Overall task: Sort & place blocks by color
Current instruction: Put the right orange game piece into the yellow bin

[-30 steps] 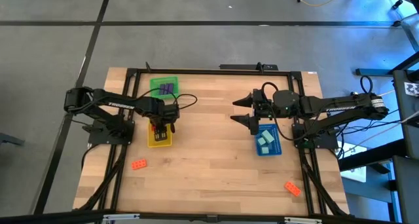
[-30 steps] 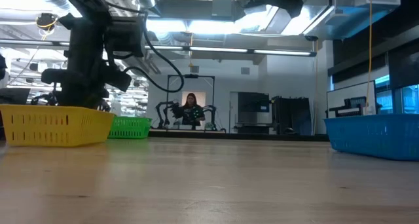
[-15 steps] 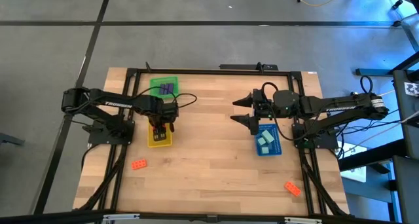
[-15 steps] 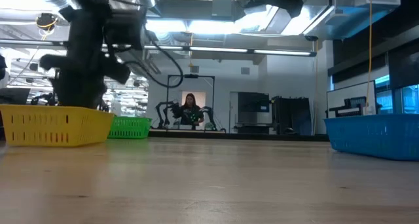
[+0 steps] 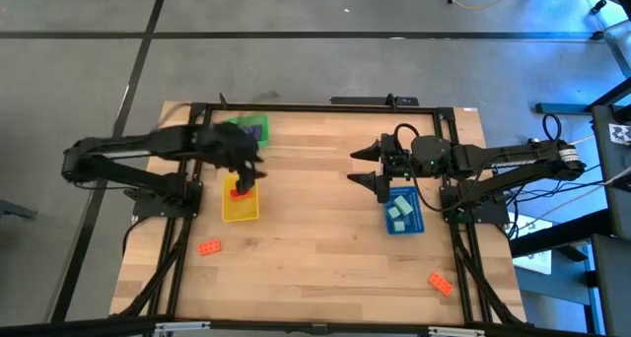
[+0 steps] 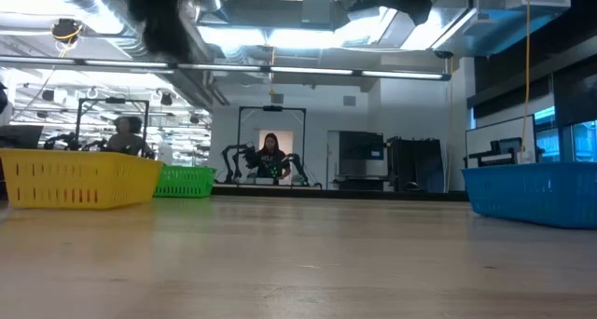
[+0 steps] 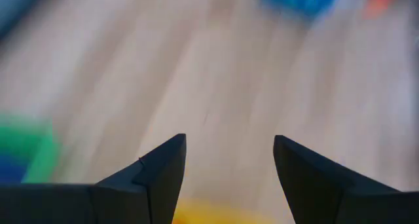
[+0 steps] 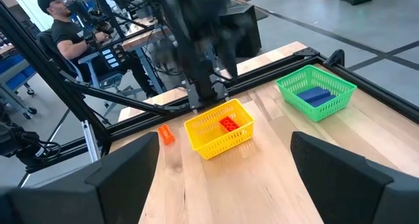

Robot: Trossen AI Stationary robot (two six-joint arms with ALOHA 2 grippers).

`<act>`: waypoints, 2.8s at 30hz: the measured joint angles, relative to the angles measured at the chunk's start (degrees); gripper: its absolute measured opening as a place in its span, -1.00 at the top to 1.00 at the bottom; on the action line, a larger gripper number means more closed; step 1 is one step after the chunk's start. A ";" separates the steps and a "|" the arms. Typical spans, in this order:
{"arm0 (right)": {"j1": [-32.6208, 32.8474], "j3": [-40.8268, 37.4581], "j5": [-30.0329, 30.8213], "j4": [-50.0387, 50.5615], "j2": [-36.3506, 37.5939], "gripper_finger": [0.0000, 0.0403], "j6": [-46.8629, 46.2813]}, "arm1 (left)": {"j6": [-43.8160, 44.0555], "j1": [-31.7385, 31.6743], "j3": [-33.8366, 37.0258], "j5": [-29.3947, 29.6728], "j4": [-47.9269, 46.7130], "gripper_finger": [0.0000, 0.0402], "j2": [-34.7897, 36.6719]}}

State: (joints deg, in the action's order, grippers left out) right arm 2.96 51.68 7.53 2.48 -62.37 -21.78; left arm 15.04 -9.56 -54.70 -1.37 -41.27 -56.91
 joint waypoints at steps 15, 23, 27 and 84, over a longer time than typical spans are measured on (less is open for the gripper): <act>0.02 0.00 0.00 0.01 0.00 -0.73 4.00 | -0.58 1.62 6.81 6.26 32.42 -0.10 18.72; 0.00 0.00 0.00 0.00 0.00 -0.73 4.40 | -2.26 1.62 7.06 4.03 32.71 -0.10 19.28; 0.00 0.00 0.40 0.02 0.00 -0.73 4.50 | -3.54 1.62 7.06 3.31 32.78 -0.10 19.28; 43.10 -18.31 -37.80 22.73 -24.67 -0.65 -84.54 | -3.21 1.61 7.08 3.46 32.99 -0.10 19.27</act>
State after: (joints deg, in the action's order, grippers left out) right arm 46.06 33.37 -30.27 25.21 -87.03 -106.32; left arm 11.84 -7.96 -47.62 2.09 -8.28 -37.64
